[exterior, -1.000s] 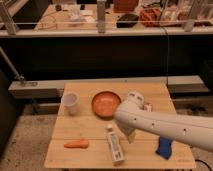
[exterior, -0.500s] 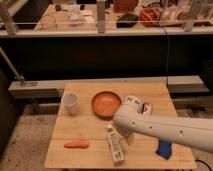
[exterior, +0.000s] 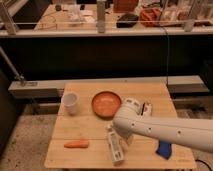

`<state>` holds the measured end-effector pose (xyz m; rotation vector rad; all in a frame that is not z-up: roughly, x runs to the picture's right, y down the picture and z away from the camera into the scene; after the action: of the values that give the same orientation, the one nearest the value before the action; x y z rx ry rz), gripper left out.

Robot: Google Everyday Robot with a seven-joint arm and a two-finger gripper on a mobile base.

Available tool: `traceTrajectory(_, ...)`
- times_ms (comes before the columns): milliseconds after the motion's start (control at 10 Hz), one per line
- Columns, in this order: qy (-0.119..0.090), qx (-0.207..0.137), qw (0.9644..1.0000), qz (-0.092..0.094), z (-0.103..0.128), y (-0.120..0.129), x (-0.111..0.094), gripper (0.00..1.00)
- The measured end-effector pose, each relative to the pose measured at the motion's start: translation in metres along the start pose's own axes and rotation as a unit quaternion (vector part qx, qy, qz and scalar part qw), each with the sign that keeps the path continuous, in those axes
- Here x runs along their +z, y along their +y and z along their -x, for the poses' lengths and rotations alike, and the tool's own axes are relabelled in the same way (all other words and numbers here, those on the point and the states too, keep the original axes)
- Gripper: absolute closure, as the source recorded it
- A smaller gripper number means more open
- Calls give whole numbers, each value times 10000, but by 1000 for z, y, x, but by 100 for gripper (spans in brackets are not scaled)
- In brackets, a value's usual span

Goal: Place the bottle in the ceramic bowl

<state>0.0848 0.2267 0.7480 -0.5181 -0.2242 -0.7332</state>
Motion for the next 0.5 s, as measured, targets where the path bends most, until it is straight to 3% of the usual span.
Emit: traceTrajectory(500, -103, -243, 9996, 23, 4, -3, 15, 20)
